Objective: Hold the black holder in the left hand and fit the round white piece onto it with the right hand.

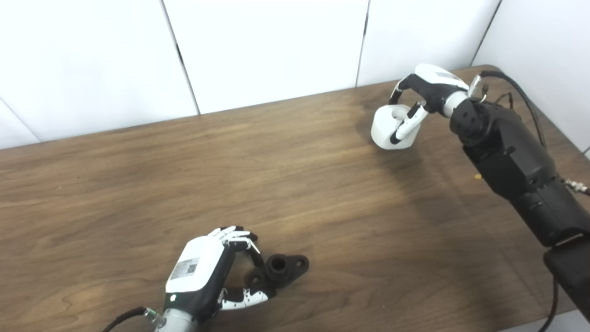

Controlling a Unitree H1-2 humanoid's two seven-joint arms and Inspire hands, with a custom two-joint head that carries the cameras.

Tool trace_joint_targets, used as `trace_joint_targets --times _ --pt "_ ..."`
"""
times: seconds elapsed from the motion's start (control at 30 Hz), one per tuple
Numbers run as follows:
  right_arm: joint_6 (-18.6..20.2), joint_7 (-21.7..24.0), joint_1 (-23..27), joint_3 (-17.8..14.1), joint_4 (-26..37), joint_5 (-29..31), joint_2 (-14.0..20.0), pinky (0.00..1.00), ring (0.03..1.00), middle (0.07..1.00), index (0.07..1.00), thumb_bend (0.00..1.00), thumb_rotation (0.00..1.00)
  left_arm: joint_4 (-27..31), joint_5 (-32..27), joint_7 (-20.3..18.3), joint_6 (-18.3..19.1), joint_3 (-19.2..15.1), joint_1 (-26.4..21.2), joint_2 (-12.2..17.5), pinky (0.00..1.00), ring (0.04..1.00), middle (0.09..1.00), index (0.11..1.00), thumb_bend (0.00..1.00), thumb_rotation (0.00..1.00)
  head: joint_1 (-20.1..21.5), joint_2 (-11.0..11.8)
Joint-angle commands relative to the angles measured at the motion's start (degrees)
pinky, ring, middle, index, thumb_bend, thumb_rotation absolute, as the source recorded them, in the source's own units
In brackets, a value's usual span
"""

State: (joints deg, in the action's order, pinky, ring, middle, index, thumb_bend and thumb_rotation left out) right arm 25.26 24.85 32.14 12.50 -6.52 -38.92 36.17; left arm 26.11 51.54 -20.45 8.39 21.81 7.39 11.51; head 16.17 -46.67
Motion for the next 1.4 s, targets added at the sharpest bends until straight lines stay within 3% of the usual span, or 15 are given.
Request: trace_joint_targets --times 0.0,0.47,0.73,1.0,1.37 --pt "-1.2 -1.6 2.0 -0.9 1.1 0.1 1.2 0.88 0.949 0.830 0.488 0.53 0.15 0.4 0.2 -1.0 0.4 0.2 0.7 0.1 0.90 0.873 0.780 0.487 0.52 0.06 -0.1 -0.1" --pt "-4.2 -3.1 1.2 -0.7 1.4 0.2 1.7 0.86 0.925 0.798 0.486 0.52 0.13 0.3 0.1 -0.8 0.2 0.1 0.5 0.0 0.90 0.868 0.782 0.487 0.52 0.06 -0.4 -0.2" --pt "-4.8 -1.5 0.7 -0.8 7.2 0.0 2.9 0.86 0.920 0.796 0.486 0.52 0.13 -0.4 0.3 -0.7 0.4 0.5 0.4 -0.8 0.91 0.874 0.784 0.487 0.52 0.06 -1.6 0.1" --pt "0.3 6.3 -0.2 0.2 20.5 -3.3 3.3 0.95 0.921 0.789 0.486 0.52 0.14 -1.7 1.8 0.2 0.0 1.4 -0.2 -1.8 0.90 0.867 0.778 0.487 0.52 0.06 -3.1 0.0" --pt "1.6 16.8 -3.3 0.2 36.4 -7.9 0.6 0.91 0.921 0.782 0.485 0.52 0.14 -3.8 4.1 1.7 0.8 2.8 -0.9 -4.6 0.90 0.863 0.780 0.487 0.52 0.06 -8.2 -0.6"
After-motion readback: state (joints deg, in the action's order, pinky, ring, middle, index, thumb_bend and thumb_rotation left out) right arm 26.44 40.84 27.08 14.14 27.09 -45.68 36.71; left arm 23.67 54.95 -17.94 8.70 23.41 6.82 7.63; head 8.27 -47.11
